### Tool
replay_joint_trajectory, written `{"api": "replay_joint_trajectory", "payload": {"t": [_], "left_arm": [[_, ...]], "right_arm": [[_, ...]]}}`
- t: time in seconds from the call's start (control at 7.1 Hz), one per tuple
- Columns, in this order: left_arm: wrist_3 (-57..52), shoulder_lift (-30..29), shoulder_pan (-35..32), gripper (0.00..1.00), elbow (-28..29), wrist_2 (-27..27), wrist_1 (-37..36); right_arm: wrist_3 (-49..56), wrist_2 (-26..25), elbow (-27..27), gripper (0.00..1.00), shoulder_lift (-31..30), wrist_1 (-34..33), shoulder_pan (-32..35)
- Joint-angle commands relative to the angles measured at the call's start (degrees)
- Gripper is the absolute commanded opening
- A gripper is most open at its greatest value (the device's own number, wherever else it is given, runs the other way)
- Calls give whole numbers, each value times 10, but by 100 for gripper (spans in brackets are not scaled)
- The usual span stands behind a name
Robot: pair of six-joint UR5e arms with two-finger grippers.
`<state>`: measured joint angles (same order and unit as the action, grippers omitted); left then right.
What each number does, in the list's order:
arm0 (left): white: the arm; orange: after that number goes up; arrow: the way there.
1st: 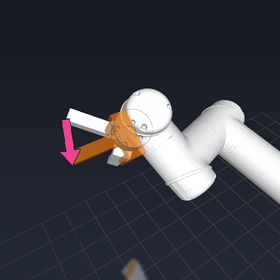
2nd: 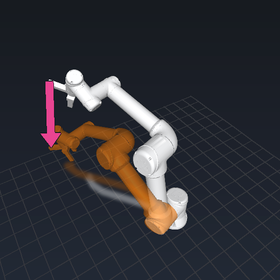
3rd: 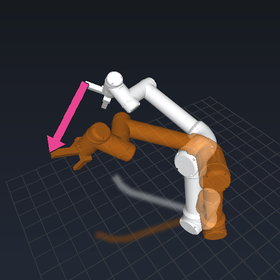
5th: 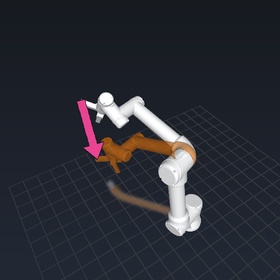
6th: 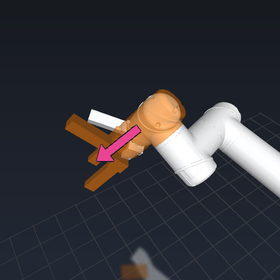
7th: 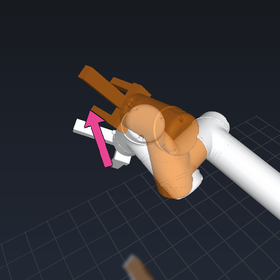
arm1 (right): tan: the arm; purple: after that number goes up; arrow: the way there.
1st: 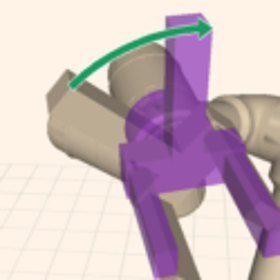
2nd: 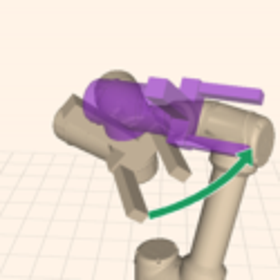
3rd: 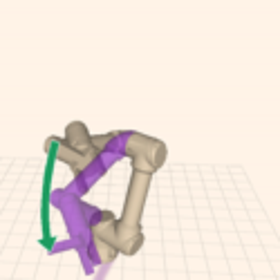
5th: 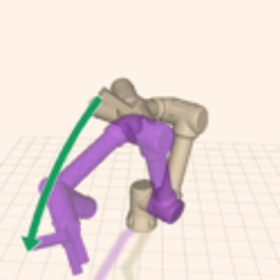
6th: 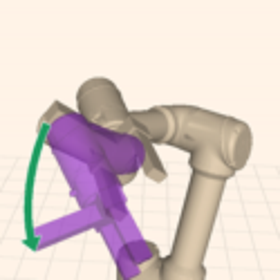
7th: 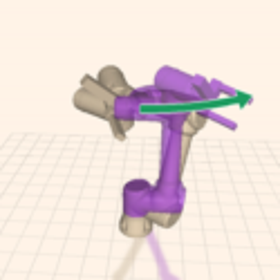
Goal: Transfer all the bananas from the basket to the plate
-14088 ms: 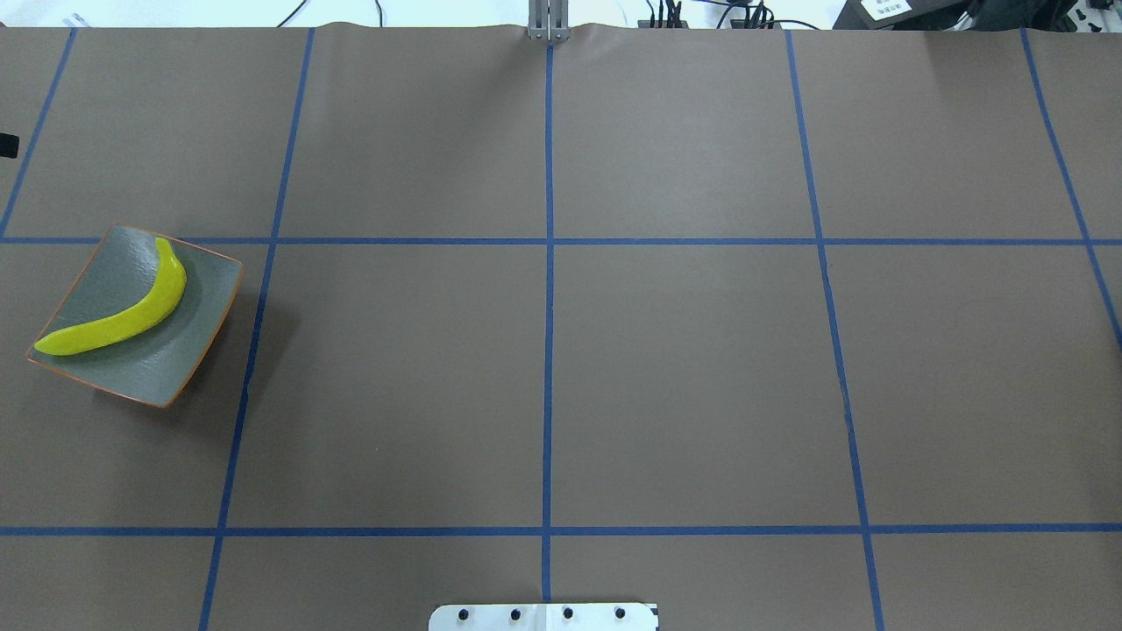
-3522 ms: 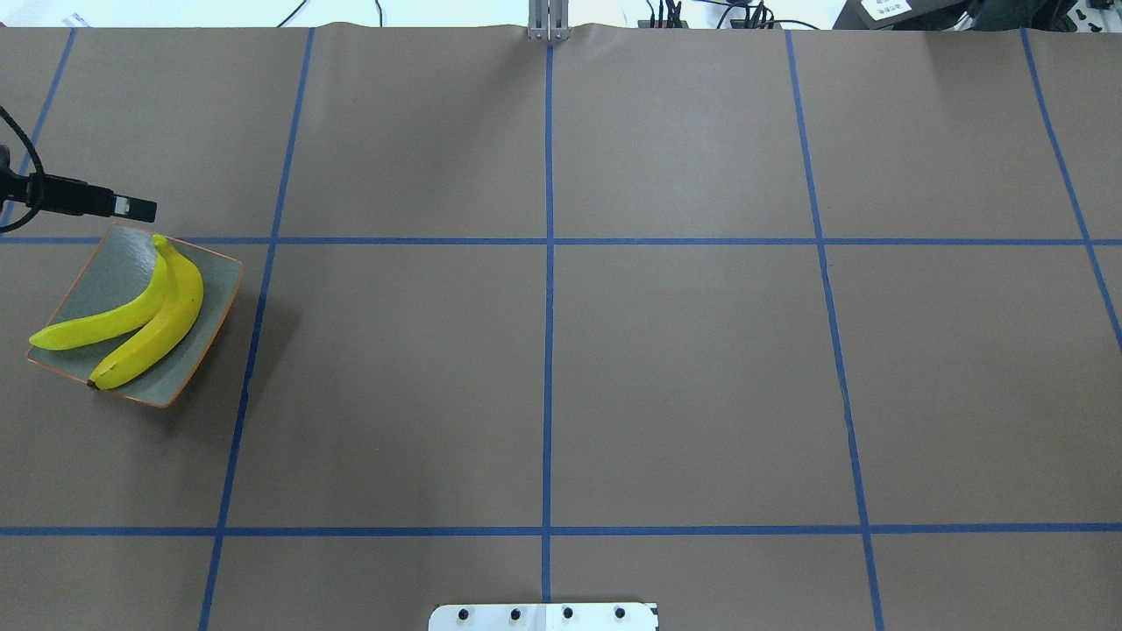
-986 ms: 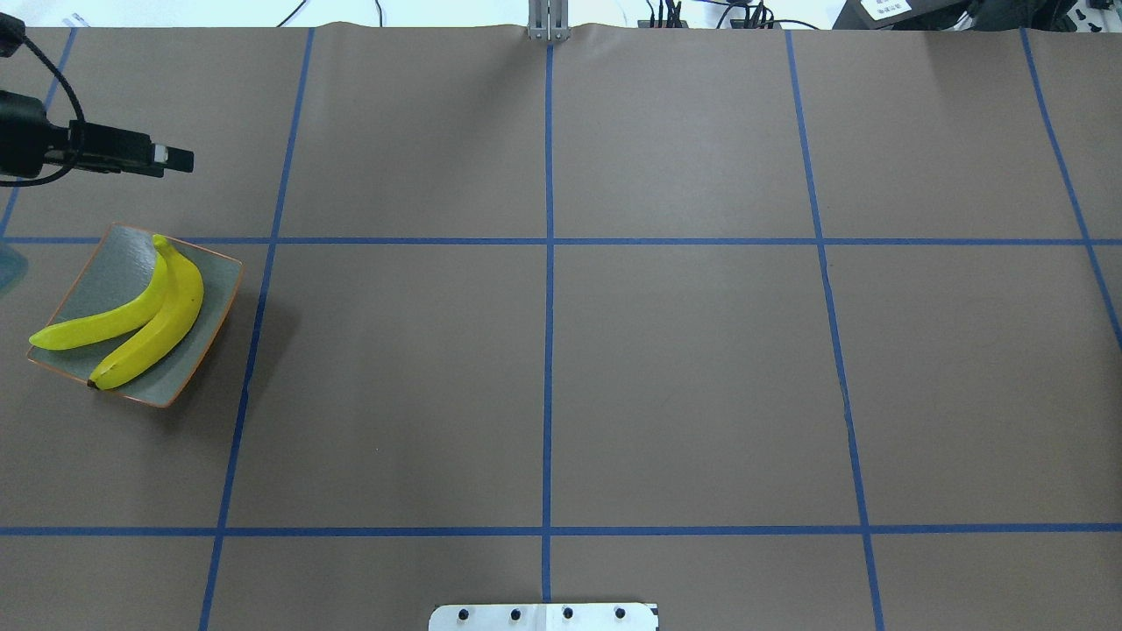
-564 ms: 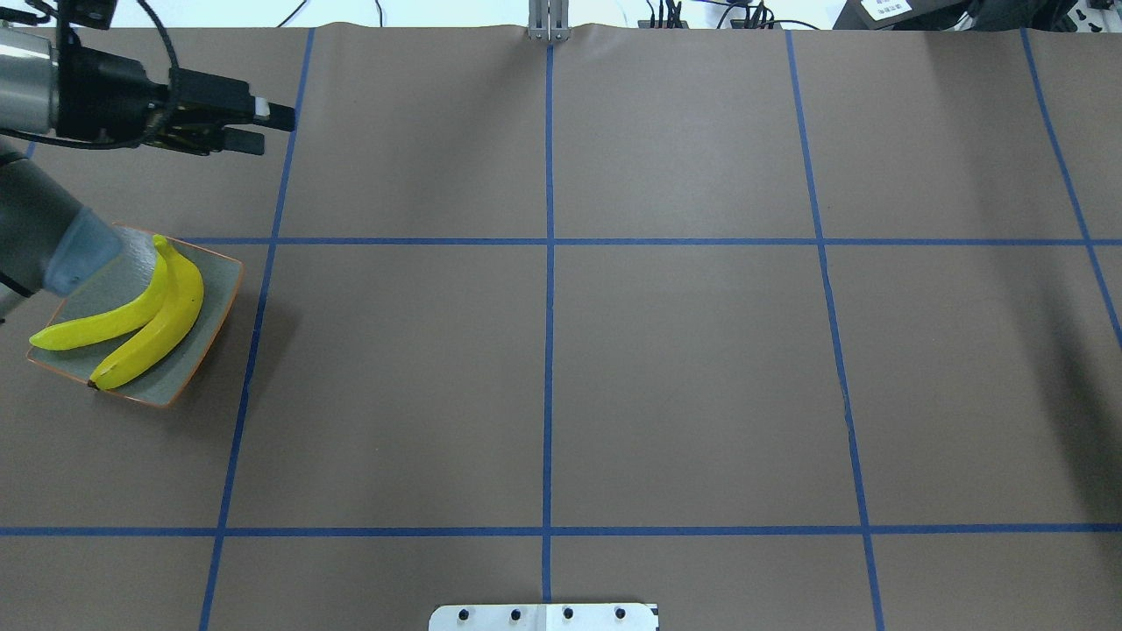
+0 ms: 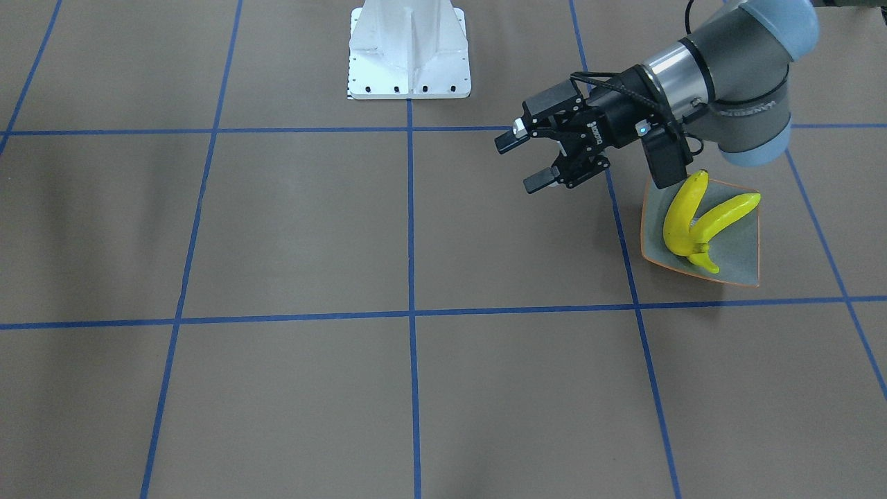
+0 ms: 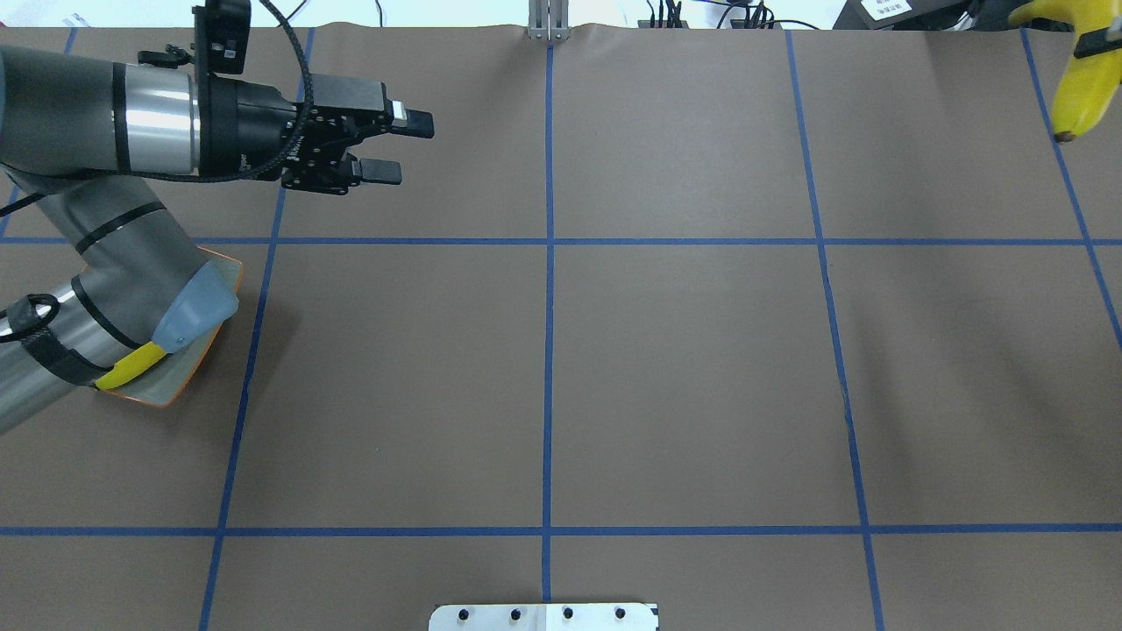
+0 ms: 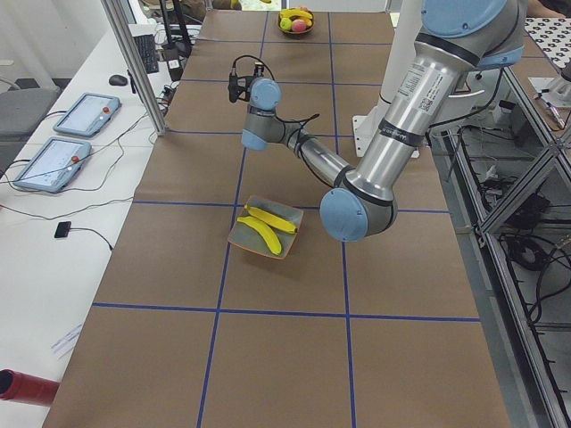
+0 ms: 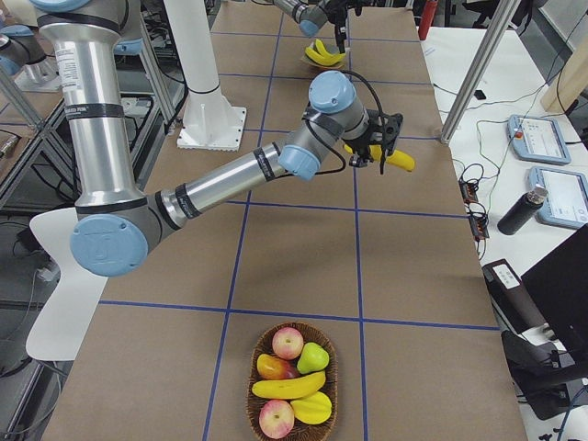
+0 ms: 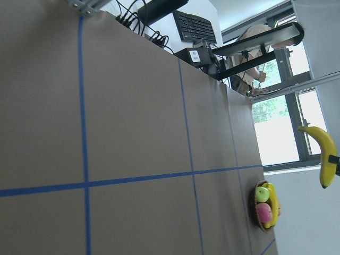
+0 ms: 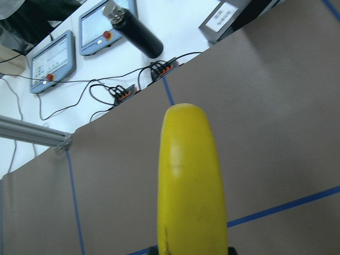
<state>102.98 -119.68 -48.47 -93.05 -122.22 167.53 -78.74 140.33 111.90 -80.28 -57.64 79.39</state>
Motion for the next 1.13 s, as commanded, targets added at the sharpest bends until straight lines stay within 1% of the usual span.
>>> {"api": "replay_joint_trajectory", "payload": {"t": [0.0,0.14,0.28,0.42,0.56,0.7,0.85,0.99], "left_arm": [[47,-16,33,100,-5,56,0],[48,-17,43,100,-6,65,0],[71,-19,44,100,-9,65,0],[104,-19,44,100,-20,65,1],[133,-20,44,100,-31,64,2],[170,-20,44,100,-35,65,6],[187,-20,44,100,-35,64,7],[198,-19,44,100,-35,65,6]], "right_arm": [[-124,-45,10,0,84,32,-77],[-173,-105,14,0,102,65,-125],[-201,-175,24,0,109,89,-180],[-203,-222,40,0,110,103,-228],[-212,-239,52,0,110,125,-257],[-220,-246,52,0,110,165,-273],[-222,-257,53,0,114,183,-298],[-228,-309,54,0,128,187,-342]]}}
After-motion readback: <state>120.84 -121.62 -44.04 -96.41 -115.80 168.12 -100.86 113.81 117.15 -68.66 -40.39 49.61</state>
